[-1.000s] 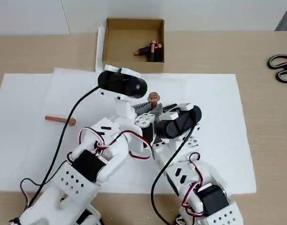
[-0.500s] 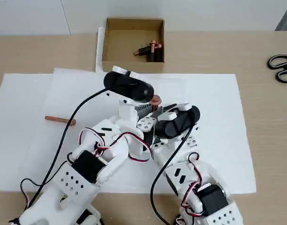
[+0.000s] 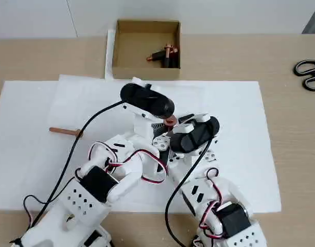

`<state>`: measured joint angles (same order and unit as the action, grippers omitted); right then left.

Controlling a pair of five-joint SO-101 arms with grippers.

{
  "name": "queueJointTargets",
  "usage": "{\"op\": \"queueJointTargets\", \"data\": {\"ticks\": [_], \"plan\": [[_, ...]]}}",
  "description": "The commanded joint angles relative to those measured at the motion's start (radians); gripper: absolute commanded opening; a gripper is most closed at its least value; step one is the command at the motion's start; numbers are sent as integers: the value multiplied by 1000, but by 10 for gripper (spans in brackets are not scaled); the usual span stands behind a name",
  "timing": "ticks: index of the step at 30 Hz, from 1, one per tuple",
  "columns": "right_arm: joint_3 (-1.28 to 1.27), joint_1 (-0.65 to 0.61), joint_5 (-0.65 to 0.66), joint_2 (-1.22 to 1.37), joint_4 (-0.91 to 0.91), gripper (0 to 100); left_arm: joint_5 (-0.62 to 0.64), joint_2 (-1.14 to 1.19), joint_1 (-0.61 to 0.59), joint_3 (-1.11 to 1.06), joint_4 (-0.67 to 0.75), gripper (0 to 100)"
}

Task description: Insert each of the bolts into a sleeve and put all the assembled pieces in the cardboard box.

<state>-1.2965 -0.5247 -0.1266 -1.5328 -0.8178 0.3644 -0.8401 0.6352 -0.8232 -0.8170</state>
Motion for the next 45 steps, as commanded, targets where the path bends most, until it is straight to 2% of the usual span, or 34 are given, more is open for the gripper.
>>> {"op": "queueJointTargets", "data": {"ticks": [1,5,10,12,16,19,25,31,34,40,43,45], "plan": [[12,-1,-9,-24,16,4,-11,-18,11,8,-12,8],[12,-1,-9,-25,16,4,-11,-21,9,7,-12,30],[12,-1,-9,-27,15,4,-8,-25,-20,10,-100,235],[12,-1,-9,-28,15,4,-8,-25,-17,10,-137,277],[12,-1,-9,-28,15,4,-6,-25,-26,16,-146,286],[12,1,-9,-30,15,4,-8,-25,-83,45,-160,287],[12,1,-9,-30,15,4,-26,-18,-198,145,-361,287],[11,7,-9,-21,18,4,-32,-23,-255,147,-437,287],[11,39,-9,-19,22,3,-81,-25,-307,153,-466,287],[48,177,3,124,76,3,-110,-23,-548,271,-531,287],[166,206,51,286,76,3,-121,-23,-661,311,-549,287],[285,219,54,410,76,3,-183,-23,-723,312,-546,287]]}}
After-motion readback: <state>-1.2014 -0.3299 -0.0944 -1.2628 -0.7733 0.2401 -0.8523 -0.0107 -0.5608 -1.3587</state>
